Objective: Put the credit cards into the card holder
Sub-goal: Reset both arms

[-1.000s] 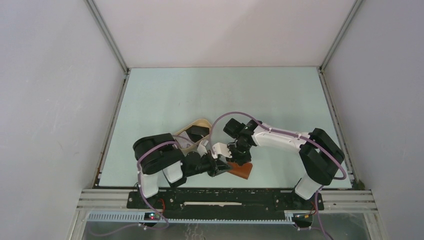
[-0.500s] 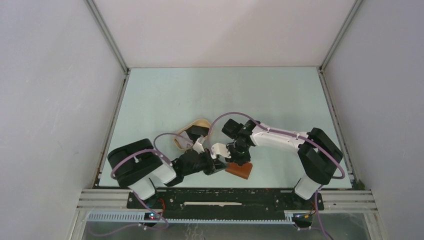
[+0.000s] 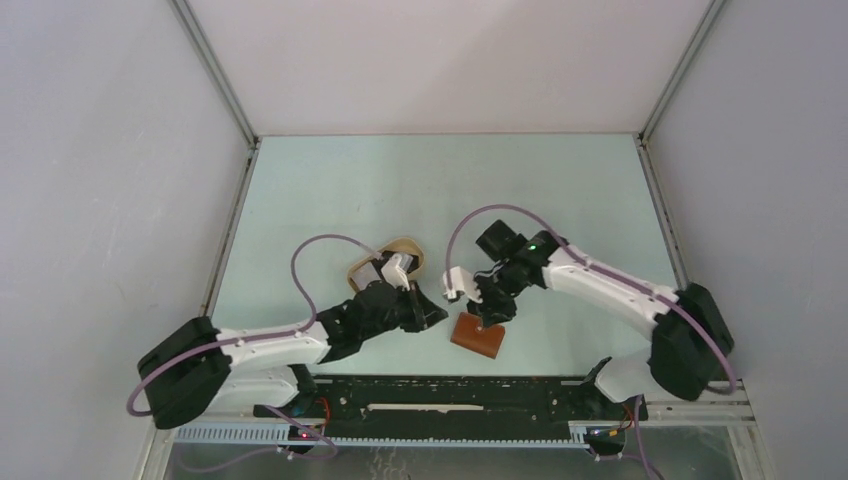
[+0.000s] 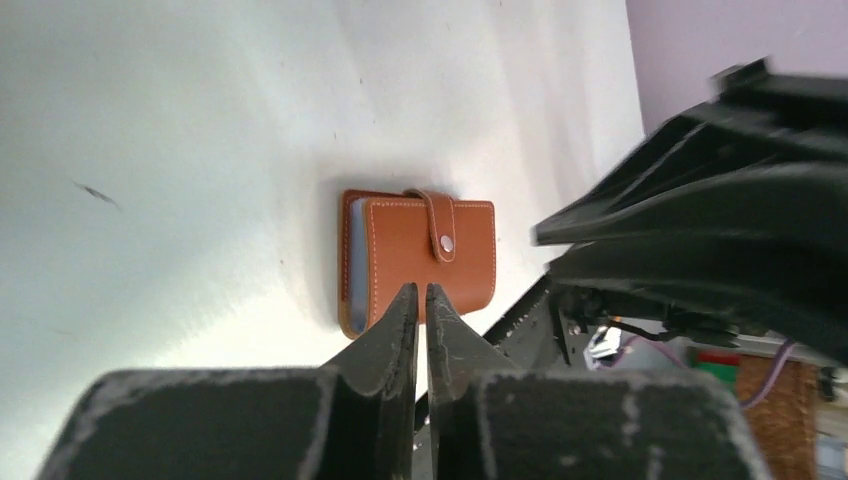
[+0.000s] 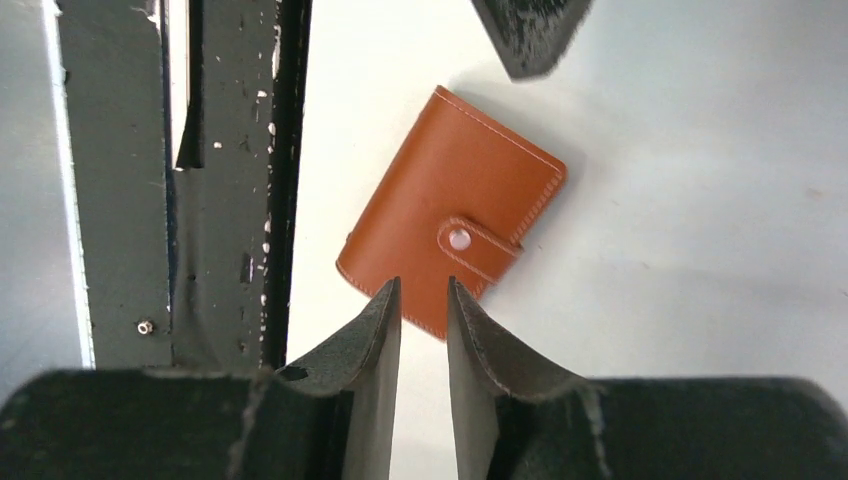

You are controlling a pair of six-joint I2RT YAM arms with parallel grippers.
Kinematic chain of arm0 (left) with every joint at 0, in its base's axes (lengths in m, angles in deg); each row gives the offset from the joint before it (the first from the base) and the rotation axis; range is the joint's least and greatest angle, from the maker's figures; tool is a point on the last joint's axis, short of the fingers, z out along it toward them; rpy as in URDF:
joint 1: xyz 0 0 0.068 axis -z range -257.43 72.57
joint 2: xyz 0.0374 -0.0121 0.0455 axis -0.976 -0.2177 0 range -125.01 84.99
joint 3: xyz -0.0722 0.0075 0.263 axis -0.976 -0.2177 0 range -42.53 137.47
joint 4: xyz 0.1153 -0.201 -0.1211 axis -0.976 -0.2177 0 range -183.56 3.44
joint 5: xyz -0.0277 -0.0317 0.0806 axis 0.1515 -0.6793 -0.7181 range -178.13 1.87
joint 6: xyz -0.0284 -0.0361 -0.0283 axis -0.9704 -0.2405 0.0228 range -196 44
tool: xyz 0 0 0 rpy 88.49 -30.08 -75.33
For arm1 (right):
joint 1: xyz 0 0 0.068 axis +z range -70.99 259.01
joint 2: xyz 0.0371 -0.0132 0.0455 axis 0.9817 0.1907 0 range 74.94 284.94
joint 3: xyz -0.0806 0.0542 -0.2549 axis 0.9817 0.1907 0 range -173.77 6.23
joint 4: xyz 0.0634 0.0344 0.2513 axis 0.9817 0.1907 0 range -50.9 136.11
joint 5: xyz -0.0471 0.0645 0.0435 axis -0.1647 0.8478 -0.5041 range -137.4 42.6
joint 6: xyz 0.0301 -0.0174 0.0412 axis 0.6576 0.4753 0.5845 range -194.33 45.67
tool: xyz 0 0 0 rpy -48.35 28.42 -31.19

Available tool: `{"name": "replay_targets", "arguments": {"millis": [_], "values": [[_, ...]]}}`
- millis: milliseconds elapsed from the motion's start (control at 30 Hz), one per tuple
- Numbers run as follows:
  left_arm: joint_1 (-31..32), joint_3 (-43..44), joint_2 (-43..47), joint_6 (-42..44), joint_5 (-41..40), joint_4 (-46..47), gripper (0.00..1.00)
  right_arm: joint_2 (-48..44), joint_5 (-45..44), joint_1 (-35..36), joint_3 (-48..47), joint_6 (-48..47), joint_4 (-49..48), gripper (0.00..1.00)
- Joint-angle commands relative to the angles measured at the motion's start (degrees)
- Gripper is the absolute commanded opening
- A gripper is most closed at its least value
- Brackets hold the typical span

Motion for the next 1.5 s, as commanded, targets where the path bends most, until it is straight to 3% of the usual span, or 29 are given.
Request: {"name": "replay_targets", "arguments": {"millis": [0,200,267,367,433,467,500,633,733,867,967,1100,1233,1467], "values": [[-0.3,7.7,6.6,16.7,-5.8,-15.2,0.11,-10.1,6.7,-5.5,-0.5,-4.5,4.0,0.31],[-0.6,15.9,11.9,30.6,-10.9,-26.0,0.22,-21.7,10.2,-17.6,-0.2,-3.4,5.1,0.33],[-0.8,17.9,13.5,33.0,-13.1,-28.7,0.38,-25.2,12.7,-24.0,-0.1,-3.1,5.7,0.36],[-1.2,19.0,16.3,34.7,-16.0,-30.0,0.75,-30.4,17.1,-32.0,-0.1,-2.9,6.5,0.47],[-2.6,18.9,17.7,34.8,-14.6,-29.4,0.97,-32.5,21.6,-36.3,0.2,-3.6,8.0,0.59],[-3.5,18.7,18.1,34.8,-12.1,-28.9,0.99,-33.1,24.2,-37.8,0.6,-4.0,8.8,0.69],[-4.5,18.4,18.1,34.9,-9.0,-28.4,1.00,-33.2,26.9,-38.5,1.4,-5.8,10.6,0.74],[-5.7,16.1,16.8,33.6,2.4,-25.4,1.00,-31.0,34.5,-37.1,4.2,-19.8,20.7,0.73],[-5.0,11.4,13.9,28.6,8.0,-19.7,0.93,-30.3,34.6,-34.4,7.4,-22.6,20.1,0.73],[2.1,8.0,9.6,27.0,-0.7,-18.6,0.93,-31.3,29.2,-33.4,9.1,-12.8,12.5,0.73],[4.3,6.3,5.2,22.9,-3.2,-14.7,0.86,-30.8,25.7,-33.6,9.2,-8.5,9.8,0.73],[5.1,7.6,-1.6,18.8,-3.2,-10.9,0.72,-31.1,25.1,-33.9,9.2,-7.3,9.4,0.73],[6.7,10.9,-7.4,16.9,-3.2,-9.8,0.72,-31.4,24.9,-34.7,9.2,-6.7,9.4,0.73],[6.7,14.3,-14.0,14.5,-3.7,-11.6,0.58,-31.7,25.8,-35.5,9.2,-7.1,10.4,0.73]]}}
